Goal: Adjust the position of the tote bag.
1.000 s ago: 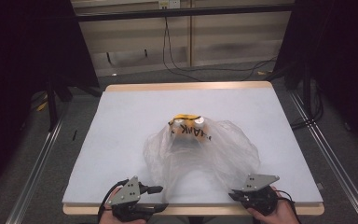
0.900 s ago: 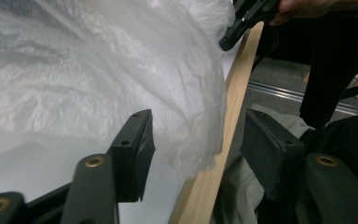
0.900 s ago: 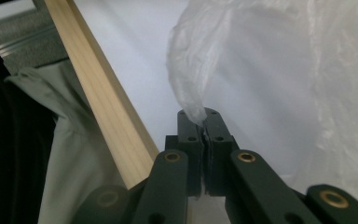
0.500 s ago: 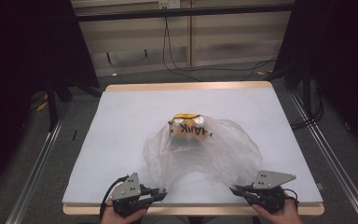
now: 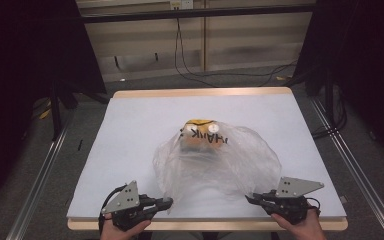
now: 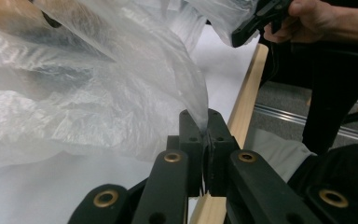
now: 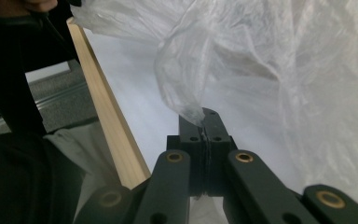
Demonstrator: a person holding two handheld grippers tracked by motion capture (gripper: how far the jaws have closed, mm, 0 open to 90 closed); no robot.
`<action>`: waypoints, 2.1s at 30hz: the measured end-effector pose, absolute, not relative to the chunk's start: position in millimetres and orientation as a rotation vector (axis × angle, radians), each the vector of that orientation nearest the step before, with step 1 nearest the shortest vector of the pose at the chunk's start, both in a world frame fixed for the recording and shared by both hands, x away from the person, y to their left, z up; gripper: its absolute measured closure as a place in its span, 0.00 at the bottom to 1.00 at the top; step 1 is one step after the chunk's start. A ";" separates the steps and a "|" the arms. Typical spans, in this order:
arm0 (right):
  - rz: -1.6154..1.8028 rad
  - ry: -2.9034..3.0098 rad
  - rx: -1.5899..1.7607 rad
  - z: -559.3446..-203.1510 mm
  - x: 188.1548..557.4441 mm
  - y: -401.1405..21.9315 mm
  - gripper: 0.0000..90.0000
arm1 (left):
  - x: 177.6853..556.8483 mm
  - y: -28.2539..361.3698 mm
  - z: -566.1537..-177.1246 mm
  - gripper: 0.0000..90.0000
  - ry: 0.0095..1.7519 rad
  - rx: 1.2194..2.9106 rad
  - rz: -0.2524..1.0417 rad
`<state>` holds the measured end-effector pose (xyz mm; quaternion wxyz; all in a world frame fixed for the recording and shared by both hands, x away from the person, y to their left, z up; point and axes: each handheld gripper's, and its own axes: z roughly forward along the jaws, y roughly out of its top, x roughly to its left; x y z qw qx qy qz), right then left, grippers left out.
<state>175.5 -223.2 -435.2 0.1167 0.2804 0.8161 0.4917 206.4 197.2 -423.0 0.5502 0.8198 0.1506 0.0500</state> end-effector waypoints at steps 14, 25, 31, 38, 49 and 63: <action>1.540 2.312 0.779 -403.2 185.8 -226.6 0.99 | 218.9 209.5 -398.4 0.99 0.367 1.883 0.140; 1.574 2.256 0.722 -382.6 192.4 -227.4 1.00 | 223.1 202.7 -381.9 0.99 0.329 1.869 0.155; 1.590 2.211 0.692 -365.8 194.3 -227.9 1.00 | 225.9 208.6 -373.8 0.99 0.337 1.847 0.185; 1.642 2.142 0.656 -343.5 203.1 -232.7 1.00 | 241.3 211.3 -362.4 0.99 0.341 1.820 0.222; 1.701 2.053 0.633 -322.8 213.6 -238.4 1.00 | 248.8 216.3 -347.8 0.99 0.341 1.805 0.265; 1.763 1.947 0.624 -302.4 237.9 -243.2 1.00 | 275.6 220.8 -325.4 1.00 0.352 1.752 0.313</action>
